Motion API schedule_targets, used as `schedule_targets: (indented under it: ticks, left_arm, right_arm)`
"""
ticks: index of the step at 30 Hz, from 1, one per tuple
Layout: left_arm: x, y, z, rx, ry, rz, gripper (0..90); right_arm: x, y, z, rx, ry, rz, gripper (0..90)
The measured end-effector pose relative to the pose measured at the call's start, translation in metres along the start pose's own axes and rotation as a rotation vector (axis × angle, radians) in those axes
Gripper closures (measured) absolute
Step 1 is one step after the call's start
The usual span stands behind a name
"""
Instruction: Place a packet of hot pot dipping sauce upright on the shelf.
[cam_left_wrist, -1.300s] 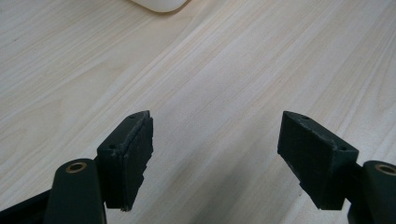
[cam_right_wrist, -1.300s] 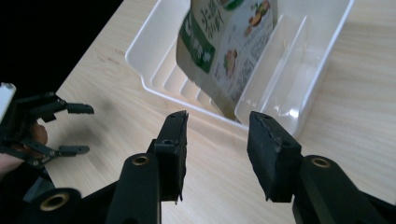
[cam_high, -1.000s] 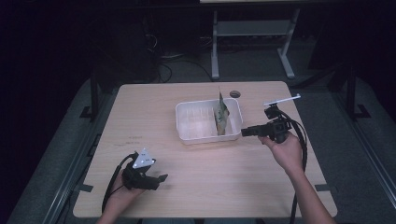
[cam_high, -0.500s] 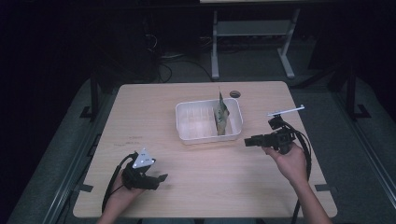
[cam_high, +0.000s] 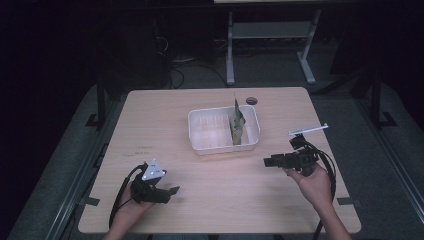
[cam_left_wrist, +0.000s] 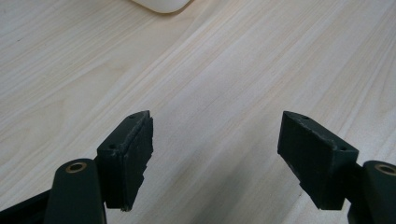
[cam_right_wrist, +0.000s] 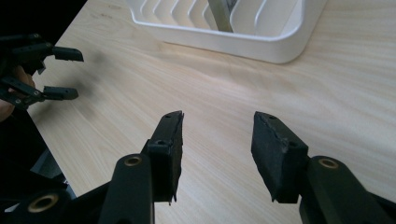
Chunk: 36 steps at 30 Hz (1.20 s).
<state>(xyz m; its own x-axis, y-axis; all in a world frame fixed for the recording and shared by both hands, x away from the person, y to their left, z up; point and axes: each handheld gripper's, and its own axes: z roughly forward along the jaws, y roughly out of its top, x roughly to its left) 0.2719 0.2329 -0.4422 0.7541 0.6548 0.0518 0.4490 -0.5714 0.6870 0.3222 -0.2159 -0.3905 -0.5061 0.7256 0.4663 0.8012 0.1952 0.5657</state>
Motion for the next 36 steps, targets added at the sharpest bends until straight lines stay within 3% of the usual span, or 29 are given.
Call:
schedule_targets:
  ticks: [24, 36]
  left_arm:
    - [0.000, 0.000, 0.002, 0.003, -0.001, 0.000, 26.1]
    - [0.000, 0.000, 0.002, 0.005, -0.001, 0.005, 26.1]
  right_arm:
    - [-0.010, -0.038, 0.005, 0.003, 0.006, 0.025, 51.8]
    - [-0.015, -0.069, 0.006, -0.029, 0.011, 0.036, 47.5]
